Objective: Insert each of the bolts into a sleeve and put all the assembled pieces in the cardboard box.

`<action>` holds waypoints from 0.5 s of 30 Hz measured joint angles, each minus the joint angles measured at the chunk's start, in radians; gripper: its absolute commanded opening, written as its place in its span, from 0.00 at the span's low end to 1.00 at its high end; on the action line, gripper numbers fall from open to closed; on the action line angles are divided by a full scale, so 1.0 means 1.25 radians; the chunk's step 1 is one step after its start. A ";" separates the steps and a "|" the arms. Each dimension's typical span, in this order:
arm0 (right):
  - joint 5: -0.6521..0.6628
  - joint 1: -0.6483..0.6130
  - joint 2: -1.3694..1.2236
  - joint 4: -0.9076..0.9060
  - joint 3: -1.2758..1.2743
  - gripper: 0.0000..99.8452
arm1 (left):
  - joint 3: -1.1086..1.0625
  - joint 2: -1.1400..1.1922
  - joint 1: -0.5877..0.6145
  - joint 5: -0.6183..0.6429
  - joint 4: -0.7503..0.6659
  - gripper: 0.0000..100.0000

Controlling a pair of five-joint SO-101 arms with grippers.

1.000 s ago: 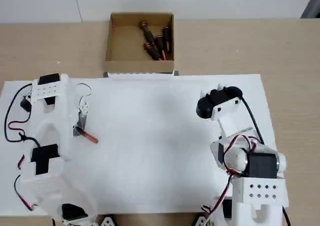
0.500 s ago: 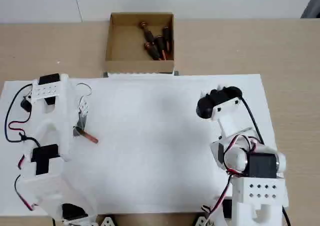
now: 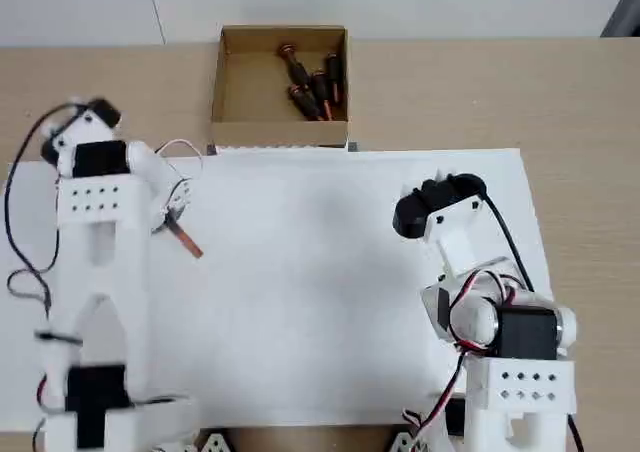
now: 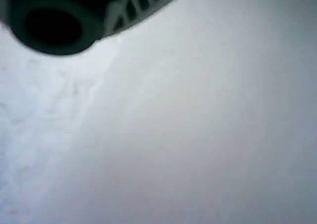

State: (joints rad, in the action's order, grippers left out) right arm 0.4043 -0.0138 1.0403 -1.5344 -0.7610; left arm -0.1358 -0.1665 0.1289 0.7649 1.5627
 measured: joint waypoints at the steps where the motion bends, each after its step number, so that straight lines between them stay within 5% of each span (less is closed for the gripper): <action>1: 0.000 0.000 0.000 0.000 0.000 0.00 | 0.000 -0.032 -0.010 -0.028 0.000 0.01; 11: -0.004 0.000 0.146 0.070 -0.005 0.00 | 0.000 -0.249 -0.049 -0.221 0.000 0.01; 15: -0.097 0.000 0.269 0.184 -0.097 0.00 | -0.044 -0.328 -0.049 -0.313 -0.027 0.01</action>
State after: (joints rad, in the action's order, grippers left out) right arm 0.2831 -0.0138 1.3763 -1.3042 -0.8823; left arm -0.1910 -0.5762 0.0675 0.3736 1.5290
